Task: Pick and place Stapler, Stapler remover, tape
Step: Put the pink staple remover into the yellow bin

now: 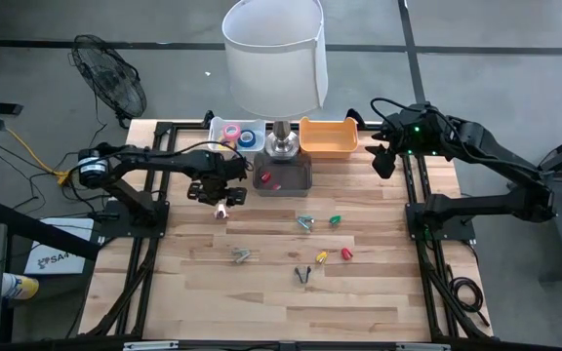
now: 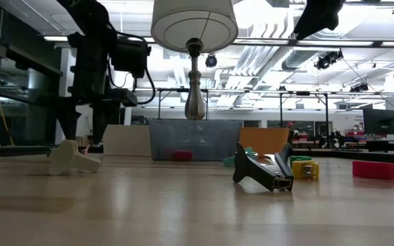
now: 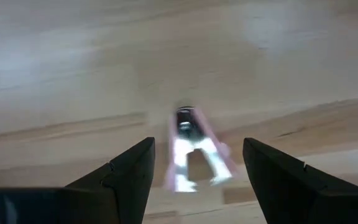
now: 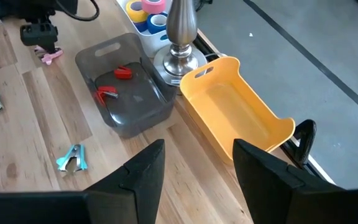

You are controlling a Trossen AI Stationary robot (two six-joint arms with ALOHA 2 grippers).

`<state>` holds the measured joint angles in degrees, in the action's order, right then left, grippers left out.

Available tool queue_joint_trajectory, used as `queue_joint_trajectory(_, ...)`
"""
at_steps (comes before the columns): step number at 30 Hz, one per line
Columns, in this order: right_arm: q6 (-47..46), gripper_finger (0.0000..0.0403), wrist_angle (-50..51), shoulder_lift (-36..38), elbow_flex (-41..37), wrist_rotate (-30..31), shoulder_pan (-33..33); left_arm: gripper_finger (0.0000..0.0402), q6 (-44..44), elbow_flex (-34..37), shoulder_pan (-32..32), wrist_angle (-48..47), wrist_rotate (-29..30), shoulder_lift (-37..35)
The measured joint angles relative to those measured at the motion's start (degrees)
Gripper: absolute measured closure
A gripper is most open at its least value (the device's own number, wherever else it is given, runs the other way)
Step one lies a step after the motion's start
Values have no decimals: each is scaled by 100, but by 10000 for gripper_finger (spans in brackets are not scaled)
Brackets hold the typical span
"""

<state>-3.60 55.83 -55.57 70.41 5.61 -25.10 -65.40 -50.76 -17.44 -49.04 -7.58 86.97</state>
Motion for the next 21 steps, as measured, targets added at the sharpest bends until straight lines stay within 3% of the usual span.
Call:
queue_joint_trajectory(8,68,221,4,-1,0,-2,1,163,80,0,50,220,-339,243)
queue_joint_trajectory(13,69,221,4,0,0,-2,2,163,-14,-2,264,-305,-301,243)
queue_joint_trajectory(21,90,221,4,-2,0,-2,1,163,-188,-2,450,-286,-213,243)
